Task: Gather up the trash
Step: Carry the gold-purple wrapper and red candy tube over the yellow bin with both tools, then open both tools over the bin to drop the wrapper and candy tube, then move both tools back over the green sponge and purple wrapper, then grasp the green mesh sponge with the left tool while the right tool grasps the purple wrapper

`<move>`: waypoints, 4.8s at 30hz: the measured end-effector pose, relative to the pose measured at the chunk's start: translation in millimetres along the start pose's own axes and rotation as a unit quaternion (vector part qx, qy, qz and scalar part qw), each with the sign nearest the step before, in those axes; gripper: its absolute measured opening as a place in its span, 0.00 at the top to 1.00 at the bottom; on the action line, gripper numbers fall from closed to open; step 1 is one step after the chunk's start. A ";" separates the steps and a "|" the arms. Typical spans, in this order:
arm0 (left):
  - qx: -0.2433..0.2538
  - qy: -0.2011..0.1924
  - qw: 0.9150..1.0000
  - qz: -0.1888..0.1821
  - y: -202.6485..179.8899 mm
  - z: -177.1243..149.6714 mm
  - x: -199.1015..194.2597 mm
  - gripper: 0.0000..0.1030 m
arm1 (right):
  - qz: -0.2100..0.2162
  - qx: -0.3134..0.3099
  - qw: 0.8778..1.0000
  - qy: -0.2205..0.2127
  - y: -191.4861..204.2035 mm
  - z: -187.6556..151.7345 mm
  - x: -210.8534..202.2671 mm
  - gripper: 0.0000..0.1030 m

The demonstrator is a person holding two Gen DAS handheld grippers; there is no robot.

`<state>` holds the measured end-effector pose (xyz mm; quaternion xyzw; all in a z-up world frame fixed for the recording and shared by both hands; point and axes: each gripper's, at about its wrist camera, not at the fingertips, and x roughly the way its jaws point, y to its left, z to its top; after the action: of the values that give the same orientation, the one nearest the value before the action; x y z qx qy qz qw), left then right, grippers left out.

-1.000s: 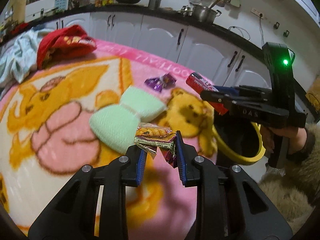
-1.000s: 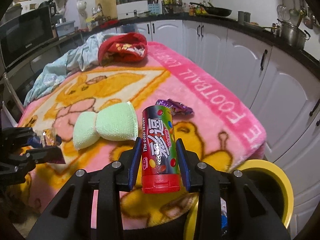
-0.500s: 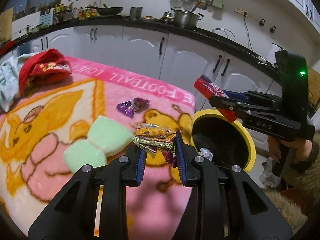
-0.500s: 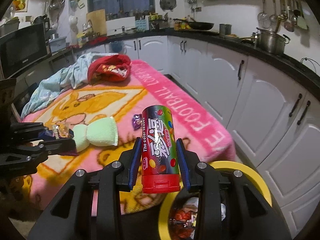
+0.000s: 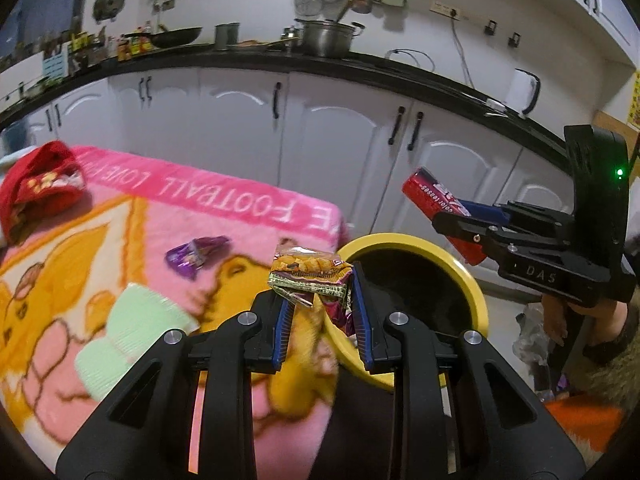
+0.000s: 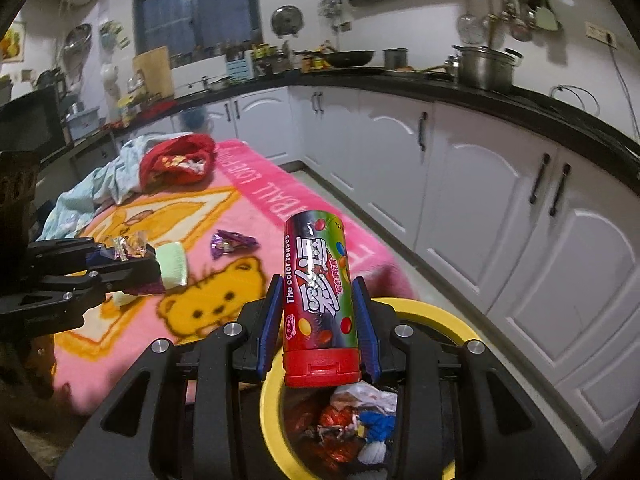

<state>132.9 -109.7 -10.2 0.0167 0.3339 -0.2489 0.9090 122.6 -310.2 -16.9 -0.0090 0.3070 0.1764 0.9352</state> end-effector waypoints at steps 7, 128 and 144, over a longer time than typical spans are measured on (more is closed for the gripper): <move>0.018 0.009 1.000 -0.019 -25.1 4.3 24.2 0.81 | -0.025 0.014 1.000 0.000 -21.0 -14.6 -10.0 0.68; -0.063 0.007 0.993 0.102 151.6 -47.3 -10.7 0.11 | 0.049 -0.084 0.994 0.059 84.7 57.3 127.5 0.34; -0.042 0.040 0.997 0.055 156.1 -57.6 16.5 0.11 | 0.059 -0.105 0.988 0.100 96.7 63.8 187.6 0.34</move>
<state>181.6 31.0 -86.3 0.0065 0.3791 -0.1837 0.9069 267.1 -150.7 -64.6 -0.1067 0.3789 0.2603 0.8816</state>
